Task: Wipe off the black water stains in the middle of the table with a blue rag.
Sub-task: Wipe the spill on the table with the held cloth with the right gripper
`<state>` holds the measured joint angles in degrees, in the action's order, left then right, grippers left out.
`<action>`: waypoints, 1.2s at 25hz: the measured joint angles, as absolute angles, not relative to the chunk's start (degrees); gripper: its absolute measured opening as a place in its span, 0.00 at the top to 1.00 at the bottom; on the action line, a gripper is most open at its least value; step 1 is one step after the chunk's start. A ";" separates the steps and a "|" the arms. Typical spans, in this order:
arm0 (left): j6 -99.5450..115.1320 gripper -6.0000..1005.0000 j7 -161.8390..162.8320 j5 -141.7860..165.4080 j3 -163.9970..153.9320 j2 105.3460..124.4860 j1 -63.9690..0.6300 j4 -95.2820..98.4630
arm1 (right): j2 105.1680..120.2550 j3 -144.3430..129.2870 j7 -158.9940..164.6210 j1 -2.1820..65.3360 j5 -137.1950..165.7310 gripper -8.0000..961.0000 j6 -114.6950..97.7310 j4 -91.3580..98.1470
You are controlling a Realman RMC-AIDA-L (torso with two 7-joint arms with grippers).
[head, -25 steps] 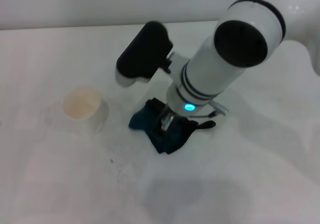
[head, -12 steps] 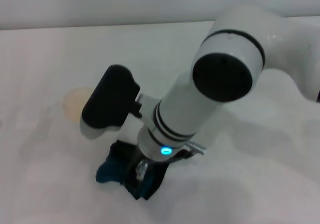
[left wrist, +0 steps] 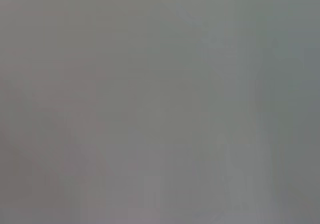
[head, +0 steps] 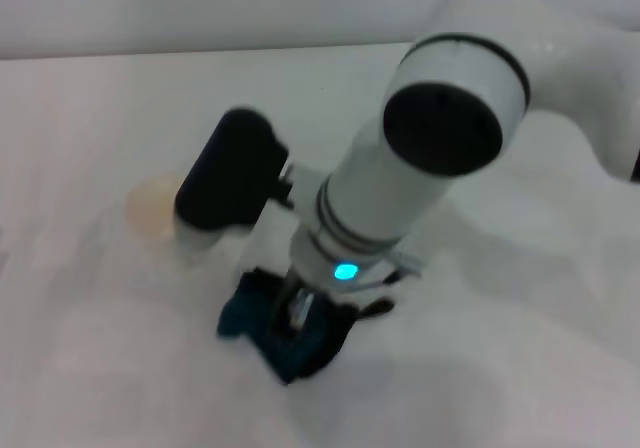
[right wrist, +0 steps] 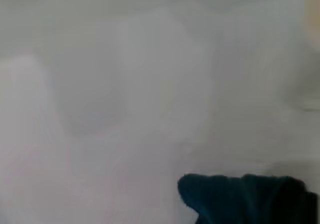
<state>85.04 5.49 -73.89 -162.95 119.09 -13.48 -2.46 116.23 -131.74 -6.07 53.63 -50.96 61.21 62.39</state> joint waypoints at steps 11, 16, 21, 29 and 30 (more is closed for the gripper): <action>85.08 0.14 5.63 -73.92 -162.95 119.09 -13.67 -2.37 | 115.98 -117.41 -6.94 50.68 -34.94 0.89 65.67 57.31; 84.74 0.14 5.65 -73.92 -162.95 119.09 -13.96 -2.13 | 116.13 -118.86 -7.88 50.62 -38.08 0.89 64.95 57.11; 84.52 0.14 5.52 -73.91 -162.95 119.09 -14.04 -1.81 | 116.17 -125.90 -9.25 51.54 -48.12 0.89 62.77 59.69; 84.46 0.14 5.31 -73.91 -162.95 119.10 -14.33 -1.13 | 116.20 -132.20 -9.56 51.94 -55.63 0.89 58.93 62.43; 84.46 0.14 5.31 -73.91 -162.95 119.10 -14.37 -1.13 | 116.20 -132.73 -9.63 52.06 -56.31 0.89 58.42 62.54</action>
<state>84.46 5.31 -73.91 -162.95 119.10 -14.37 -1.13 116.20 -132.73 -9.63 52.06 -56.31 58.42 62.54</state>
